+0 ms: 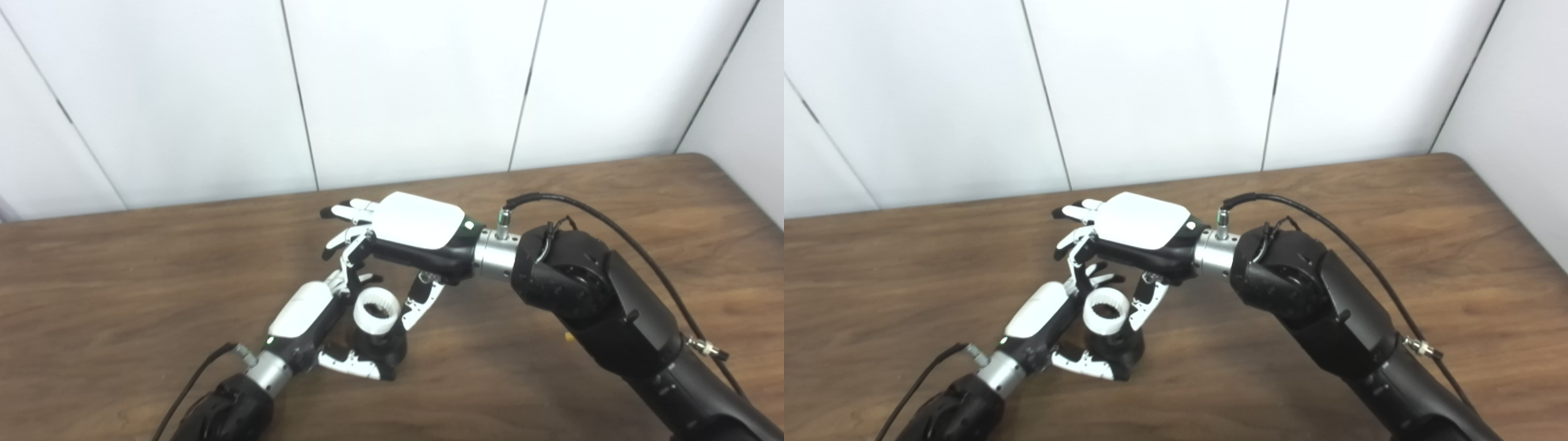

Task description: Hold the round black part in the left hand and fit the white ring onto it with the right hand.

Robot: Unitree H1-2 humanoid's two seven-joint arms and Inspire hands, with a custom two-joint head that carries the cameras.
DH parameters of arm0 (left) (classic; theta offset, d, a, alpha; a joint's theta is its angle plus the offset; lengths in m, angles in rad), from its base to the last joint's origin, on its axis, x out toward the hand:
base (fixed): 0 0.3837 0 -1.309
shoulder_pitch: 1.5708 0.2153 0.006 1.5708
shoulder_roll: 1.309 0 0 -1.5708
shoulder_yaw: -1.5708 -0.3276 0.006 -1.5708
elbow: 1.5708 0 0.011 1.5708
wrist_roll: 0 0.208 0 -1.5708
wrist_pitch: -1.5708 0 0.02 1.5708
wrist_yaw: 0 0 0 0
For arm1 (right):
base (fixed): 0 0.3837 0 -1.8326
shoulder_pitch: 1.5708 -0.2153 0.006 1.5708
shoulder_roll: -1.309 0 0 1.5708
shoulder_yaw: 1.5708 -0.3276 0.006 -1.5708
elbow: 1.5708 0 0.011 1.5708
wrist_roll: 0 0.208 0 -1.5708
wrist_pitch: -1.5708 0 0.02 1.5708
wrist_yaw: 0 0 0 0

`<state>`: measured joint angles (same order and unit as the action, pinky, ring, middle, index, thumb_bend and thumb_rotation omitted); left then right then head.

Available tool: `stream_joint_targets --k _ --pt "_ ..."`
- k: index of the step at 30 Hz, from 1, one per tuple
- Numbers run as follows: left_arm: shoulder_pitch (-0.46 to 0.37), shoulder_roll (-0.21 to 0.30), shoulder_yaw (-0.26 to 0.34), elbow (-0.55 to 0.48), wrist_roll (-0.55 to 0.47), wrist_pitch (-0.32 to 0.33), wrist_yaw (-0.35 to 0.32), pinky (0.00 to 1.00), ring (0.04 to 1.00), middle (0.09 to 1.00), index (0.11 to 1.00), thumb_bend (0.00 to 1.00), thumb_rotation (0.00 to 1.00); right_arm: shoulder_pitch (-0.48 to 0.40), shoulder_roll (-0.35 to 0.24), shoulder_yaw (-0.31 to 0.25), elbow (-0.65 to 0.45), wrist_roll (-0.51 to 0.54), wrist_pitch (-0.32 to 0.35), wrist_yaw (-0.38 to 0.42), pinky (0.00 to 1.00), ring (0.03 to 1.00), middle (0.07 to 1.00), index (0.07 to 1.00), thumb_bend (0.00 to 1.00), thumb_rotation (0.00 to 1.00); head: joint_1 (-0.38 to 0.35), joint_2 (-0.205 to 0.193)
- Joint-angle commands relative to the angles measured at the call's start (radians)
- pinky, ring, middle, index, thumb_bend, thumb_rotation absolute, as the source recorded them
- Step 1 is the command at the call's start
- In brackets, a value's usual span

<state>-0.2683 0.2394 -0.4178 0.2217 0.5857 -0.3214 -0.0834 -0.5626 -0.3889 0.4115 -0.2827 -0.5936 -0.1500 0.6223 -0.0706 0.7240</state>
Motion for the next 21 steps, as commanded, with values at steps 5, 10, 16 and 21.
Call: stream_joint_targets --k 5,10,16,21 --pt "0.061 -0.016 -0.036 -0.006 0.019 0.011 -0.024 1.0 1.0 0.879 0.483 0.53 0.06 0.002 0.002 -0.017 -0.003 0.018 -0.01 -0.015 1.0 0.997 0.82 0.481 0.53 0.14 0.001 0.018" --pt "0.066 -0.013 -0.038 -0.022 0.016 0.011 -0.03 1.0 1.0 0.88 0.483 0.53 0.06 0.026 -0.002 -0.017 0.01 0.017 -0.022 -0.022 1.0 0.995 0.822 0.482 0.53 0.14 0.0 0.025" --pt "0.071 -0.011 -0.04 -0.039 0.012 0.021 -0.038 1.0 1.0 0.884 0.483 0.53 0.06 0.044 -0.005 -0.02 0.041 0.013 -0.049 -0.041 1.0 0.986 0.815 0.482 0.53 0.14 0.001 0.031" --pt "0.072 -0.012 -0.041 -0.045 0.011 0.026 -0.039 1.0 1.0 0.876 0.483 0.53 0.06 0.048 -0.007 -0.022 0.067 0.008 -0.066 -0.057 1.0 0.985 0.81 0.482 0.53 0.14 0.004 0.035"
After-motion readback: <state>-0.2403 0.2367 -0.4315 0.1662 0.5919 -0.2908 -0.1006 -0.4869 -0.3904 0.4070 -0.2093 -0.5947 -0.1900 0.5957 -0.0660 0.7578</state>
